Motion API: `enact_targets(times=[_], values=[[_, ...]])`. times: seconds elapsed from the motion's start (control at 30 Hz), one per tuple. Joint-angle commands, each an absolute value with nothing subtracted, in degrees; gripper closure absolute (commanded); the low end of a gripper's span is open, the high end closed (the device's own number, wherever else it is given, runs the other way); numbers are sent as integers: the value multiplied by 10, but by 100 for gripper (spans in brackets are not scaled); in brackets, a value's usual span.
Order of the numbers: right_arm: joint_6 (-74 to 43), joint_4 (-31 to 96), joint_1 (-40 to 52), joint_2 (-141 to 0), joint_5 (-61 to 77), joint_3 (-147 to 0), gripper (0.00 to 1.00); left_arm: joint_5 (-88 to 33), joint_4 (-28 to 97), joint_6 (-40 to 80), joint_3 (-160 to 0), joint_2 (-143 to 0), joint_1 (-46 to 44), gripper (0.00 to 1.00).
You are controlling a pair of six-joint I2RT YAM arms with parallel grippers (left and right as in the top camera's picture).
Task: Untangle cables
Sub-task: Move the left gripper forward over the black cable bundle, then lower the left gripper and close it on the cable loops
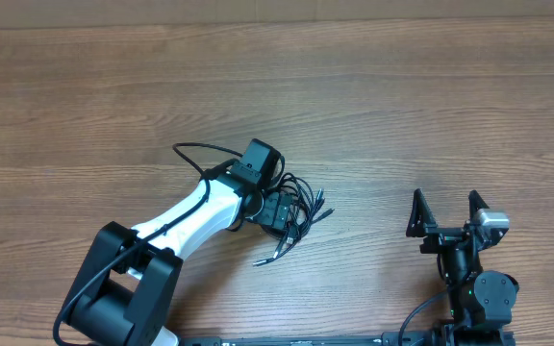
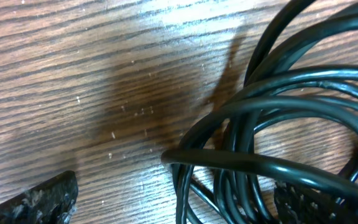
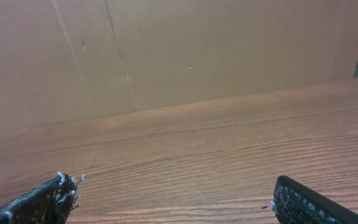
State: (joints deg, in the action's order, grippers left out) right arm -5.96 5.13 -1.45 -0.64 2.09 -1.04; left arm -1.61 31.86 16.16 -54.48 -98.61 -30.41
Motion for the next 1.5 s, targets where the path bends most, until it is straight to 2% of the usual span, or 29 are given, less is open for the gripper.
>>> enact_targets(times=[0.0, 0.33, 0.77, 1.27, 1.33, 1.4, 1.47], values=[[-60, 48, -12, -3, 13, -5, 0, -25, 311, 172, -557, -991, -308, 0], [-60, 48, -12, -3, 13, -5, 0, -30, 249, 174, -556, -991, -308, 0], [-60, 48, -12, -3, 13, -5, 0, -45, 255, 174, -555, -994, -309, 0], [-60, 48, -12, -3, 13, -5, 0, -45, 268, 174, -554, -1062, -309, 1], [-60, 48, -12, -3, 13, -5, 0, -45, 270, 174, -554, -1068, -309, 13], [-60, 48, -12, -3, 13, -5, 0, -45, 272, 174, -554, -1070, -309, 31], [-60, 48, -12, -3, 13, -5, 0, -45, 277, 174, -554, -1070, -309, 41]])
